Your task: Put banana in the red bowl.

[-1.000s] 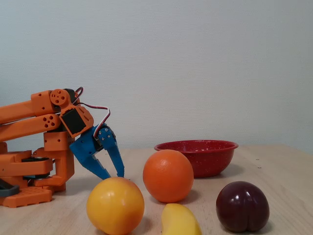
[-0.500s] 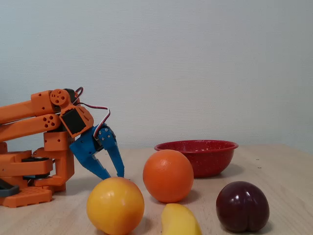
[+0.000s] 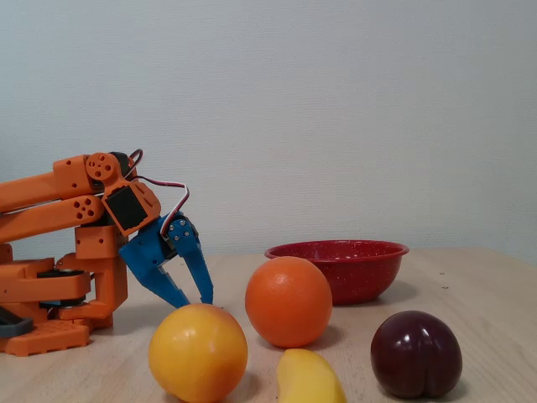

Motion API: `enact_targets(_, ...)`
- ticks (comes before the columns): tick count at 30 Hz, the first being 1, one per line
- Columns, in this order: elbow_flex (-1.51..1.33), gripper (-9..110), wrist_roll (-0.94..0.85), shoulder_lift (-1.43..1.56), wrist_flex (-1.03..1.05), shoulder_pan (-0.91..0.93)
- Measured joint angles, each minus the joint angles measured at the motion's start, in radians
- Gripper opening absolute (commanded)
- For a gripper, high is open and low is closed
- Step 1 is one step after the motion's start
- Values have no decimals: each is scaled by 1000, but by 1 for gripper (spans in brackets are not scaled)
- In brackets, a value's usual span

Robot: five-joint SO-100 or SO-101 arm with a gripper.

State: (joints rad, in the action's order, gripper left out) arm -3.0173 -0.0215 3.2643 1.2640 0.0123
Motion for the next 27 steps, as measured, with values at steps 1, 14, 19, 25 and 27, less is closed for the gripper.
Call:
enact_targets(1, 3, 0, 0, -6, 0, 0)
enact_targets(14, 204, 0, -54, -170, 35, 17)
enact_targets(19, 282, 0, -89, -218, 35, 29)
enact_targets(25, 382, 0, -149, -273, 34, 64)
enact_targets(27, 425, 0, -146, -310, 34, 94)
